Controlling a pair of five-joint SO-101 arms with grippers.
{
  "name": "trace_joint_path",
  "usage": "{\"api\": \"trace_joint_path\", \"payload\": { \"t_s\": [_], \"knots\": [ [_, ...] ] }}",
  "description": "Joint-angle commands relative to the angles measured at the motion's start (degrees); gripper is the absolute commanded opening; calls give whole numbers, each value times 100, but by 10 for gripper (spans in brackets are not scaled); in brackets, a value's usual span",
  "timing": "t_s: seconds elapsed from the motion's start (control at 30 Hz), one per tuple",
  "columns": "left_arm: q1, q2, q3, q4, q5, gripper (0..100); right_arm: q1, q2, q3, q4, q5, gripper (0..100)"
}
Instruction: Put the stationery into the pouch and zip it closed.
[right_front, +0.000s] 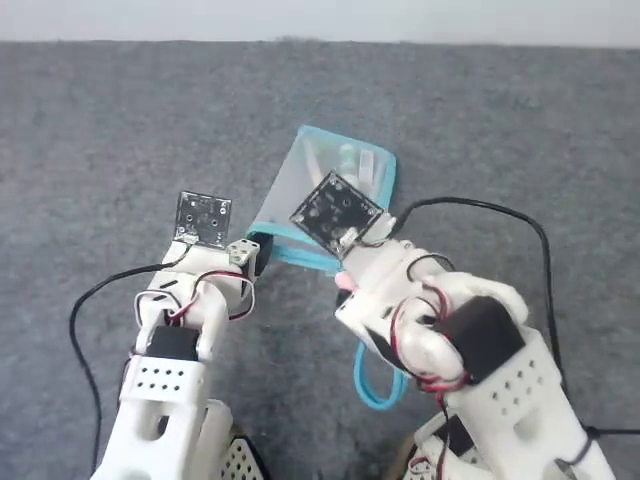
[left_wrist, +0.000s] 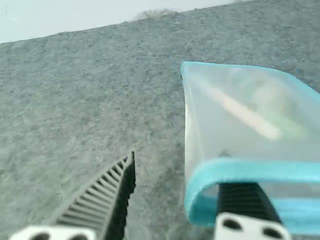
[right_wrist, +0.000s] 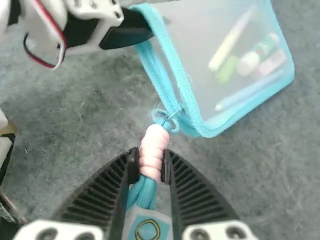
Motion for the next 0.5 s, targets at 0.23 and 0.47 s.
{"api": "trace_joint_path", "payload": {
  "t_s": [0.23, 0.47],
  "knots": [
    [809, 53, 66, -563, -598, 190, -101, -796, -9, 189, 325, 6],
    [853, 44, 338, -1073, -747, 12, -92, -796, 844, -259, 325, 10]
  ]
}}
